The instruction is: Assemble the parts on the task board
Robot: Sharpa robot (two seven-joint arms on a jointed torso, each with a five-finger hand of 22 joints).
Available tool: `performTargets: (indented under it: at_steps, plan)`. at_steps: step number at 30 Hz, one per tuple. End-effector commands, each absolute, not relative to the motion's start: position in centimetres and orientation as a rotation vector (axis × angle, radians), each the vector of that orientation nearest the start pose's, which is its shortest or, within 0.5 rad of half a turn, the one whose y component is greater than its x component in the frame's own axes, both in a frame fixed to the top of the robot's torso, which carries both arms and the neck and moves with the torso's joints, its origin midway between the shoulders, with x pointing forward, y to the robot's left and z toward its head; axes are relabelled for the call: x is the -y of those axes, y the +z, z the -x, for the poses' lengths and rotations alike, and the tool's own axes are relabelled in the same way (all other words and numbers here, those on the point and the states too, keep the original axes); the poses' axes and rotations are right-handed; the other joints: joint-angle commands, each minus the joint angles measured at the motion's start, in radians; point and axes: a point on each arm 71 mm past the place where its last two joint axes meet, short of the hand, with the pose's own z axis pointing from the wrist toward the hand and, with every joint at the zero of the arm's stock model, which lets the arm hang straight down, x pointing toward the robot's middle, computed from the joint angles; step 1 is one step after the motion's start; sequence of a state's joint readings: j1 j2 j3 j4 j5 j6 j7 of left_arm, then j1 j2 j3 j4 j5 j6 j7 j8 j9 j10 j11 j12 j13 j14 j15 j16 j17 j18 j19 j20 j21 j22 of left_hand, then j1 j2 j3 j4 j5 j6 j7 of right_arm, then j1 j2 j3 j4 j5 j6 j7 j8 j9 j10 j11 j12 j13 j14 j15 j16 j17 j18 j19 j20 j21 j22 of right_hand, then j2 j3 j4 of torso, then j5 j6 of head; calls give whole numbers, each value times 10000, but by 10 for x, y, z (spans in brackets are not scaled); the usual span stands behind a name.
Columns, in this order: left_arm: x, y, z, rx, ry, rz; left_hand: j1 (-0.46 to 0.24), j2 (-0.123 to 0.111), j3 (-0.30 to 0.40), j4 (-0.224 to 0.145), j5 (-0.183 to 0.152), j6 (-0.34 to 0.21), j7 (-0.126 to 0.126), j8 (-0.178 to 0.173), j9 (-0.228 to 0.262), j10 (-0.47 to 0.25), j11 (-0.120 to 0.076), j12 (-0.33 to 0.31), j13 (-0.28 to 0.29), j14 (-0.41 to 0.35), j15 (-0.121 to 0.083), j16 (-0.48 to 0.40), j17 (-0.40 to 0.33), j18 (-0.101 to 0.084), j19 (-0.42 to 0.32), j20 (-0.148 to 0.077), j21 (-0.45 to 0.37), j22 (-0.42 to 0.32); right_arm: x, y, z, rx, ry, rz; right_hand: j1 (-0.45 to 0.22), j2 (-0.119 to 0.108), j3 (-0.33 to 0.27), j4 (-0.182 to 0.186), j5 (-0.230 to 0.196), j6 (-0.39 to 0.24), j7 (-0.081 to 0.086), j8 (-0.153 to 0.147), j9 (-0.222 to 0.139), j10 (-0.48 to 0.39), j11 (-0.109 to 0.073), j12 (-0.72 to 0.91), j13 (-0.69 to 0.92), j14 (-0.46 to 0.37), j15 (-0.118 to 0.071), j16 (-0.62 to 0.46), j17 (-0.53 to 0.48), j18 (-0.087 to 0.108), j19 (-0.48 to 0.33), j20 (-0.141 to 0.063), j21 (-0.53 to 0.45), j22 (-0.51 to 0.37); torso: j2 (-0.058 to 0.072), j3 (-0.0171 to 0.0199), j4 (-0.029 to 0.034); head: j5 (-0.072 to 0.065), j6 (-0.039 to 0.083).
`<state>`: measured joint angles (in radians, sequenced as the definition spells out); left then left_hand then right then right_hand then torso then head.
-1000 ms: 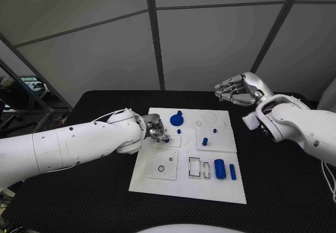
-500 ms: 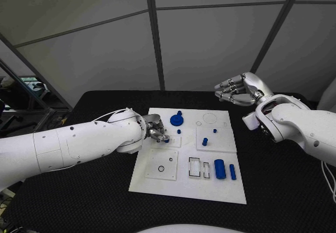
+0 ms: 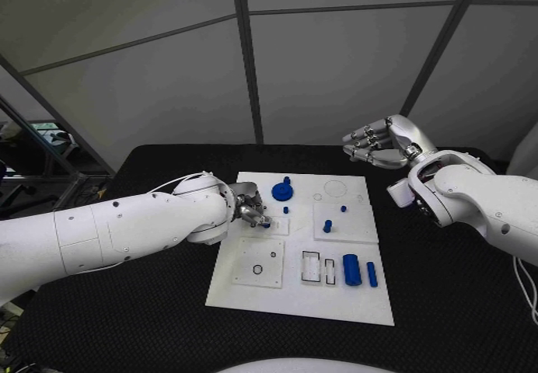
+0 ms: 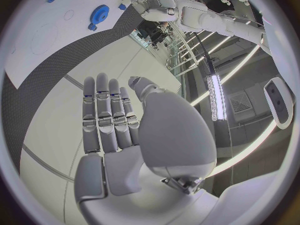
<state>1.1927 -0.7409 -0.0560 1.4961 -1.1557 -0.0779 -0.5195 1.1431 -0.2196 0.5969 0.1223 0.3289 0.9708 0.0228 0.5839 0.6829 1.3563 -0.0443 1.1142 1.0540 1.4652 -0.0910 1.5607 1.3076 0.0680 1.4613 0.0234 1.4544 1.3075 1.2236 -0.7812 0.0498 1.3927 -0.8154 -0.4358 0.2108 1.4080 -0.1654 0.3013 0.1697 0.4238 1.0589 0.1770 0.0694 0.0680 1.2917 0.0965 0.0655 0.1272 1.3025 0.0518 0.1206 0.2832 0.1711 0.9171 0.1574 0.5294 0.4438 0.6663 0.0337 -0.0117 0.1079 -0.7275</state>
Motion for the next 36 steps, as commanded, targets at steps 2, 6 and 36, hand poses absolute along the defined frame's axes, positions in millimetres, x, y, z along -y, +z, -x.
performTargets:
  at_steps: [2,6,36]
  plan:
    - [-174,-232,-480,-21973,-4296,1666,-196,106,825,-990,5,138,-41,-17,-29,114,-35,135,127,1032,-76,41,2557,-266,171,-73,73,803,211,-134,-524,-14199,10981,-3677,-94,-2,-35,50,-6,-52,-10,-31,-5,-35,49,-30,-12,69,13,-48,-14,91,-11,84,-47,-18,1,-5,5,-25,-34]
    - [-173,-232,-481,-22036,-4271,1618,-288,169,617,-920,4,212,-67,-42,-46,151,-60,201,198,1033,-99,43,2560,-275,194,-99,93,843,211,-135,-524,-14202,10971,-3683,-102,-1,-36,53,-2,-55,-9,-32,-5,-38,50,-31,-15,68,14,-54,-16,91,-12,85,-52,-20,8,0,-5,-23,-44]
    - [-169,-236,-488,-22234,-4106,1503,-1175,483,-784,-178,-4,652,-165,-147,-100,374,-145,567,631,1038,-172,55,2576,-348,376,-177,273,1190,210,-135,-525,-14280,10882,-3412,-147,5,-29,67,88,-86,0,-39,-8,-74,62,-36,-56,55,26,-111,-33,91,-17,97,-105,-48,-2,3,9,-77,-78]
